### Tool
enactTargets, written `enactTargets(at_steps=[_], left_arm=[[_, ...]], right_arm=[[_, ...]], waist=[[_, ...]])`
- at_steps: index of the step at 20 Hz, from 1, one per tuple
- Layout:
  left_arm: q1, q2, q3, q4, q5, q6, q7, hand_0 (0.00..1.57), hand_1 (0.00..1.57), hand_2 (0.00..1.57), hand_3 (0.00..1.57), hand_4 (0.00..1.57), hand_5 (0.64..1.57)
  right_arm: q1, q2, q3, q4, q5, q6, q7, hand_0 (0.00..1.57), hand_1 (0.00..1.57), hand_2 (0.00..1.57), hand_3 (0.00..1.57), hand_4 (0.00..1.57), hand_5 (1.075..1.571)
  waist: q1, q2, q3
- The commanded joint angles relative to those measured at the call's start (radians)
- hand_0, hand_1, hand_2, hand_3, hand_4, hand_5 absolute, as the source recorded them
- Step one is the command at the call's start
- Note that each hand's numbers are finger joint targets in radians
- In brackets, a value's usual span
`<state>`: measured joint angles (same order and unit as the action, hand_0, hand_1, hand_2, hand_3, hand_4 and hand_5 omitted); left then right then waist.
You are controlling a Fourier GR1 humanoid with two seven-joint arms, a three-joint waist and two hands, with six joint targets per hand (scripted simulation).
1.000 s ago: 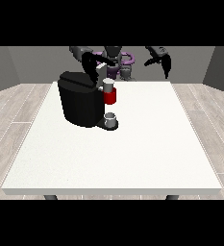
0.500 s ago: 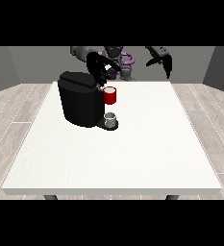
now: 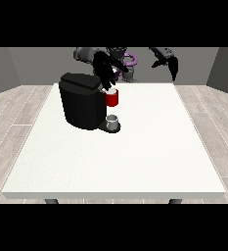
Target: Insert the coffee pod into the coffee machine and close the lid
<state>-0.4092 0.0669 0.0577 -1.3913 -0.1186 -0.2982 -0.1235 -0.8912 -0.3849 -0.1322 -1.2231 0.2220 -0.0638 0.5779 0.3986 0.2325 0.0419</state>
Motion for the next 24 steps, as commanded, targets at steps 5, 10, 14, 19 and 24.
enactTargets(at_steps=[5, 10, 14, 19, 24], left_arm=[[-0.071, -0.018, -0.036, -0.012, 0.013, -0.035, 0.011, 0.00, 0.00, 0.00, 0.00, 0.35, 1.571], [-0.135, -0.017, -0.046, -0.022, 0.008, -0.041, 0.011, 0.00, 0.00, 0.00, 0.00, 0.28, 1.571], [-0.128, -0.008, -0.034, -0.052, 0.020, -0.042, 0.035, 0.00, 0.00, 0.00, 0.00, 0.27, 1.571], [-0.104, -0.019, -0.059, -0.082, -0.006, -0.024, -0.001, 0.00, 0.00, 0.00, 0.00, 0.34, 1.571], [-0.039, 0.001, -0.019, -0.051, 0.036, -0.046, 0.038, 0.00, 0.00, 0.00, 0.00, 0.25, 1.571]], right_arm=[[-0.123, 0.044, 0.034, -0.107, -0.022, 0.030, -0.105, 0.00, 0.00, 0.00, 0.00, 0.00, 1.571], [-0.172, 0.063, 0.012, -0.090, -0.023, 0.002, -0.175, 0.00, 0.00, 0.00, 0.00, 0.00, 1.571], [-0.201, 0.065, -0.003, -0.007, -0.046, 0.026, -0.277, 0.00, 0.00, 0.00, 0.00, 0.05, 1.571], [-0.232, 0.112, 0.006, 0.055, -0.040, -0.003, -0.385, 0.00, 0.00, 0.00, 0.00, 0.00, 1.571], [-0.204, 0.200, 0.063, 0.046, -0.060, 0.028, -0.410, 0.00, 0.00, 0.00, 0.00, 0.00, 1.571]], waist=[[0.191, 0.075, -0.0385], [0.218, 0.144, -0.0413], [0.194, 0.165, -0.0418], [0.174, 0.183, -0.0421], [0.090, 0.053, -0.0423]])
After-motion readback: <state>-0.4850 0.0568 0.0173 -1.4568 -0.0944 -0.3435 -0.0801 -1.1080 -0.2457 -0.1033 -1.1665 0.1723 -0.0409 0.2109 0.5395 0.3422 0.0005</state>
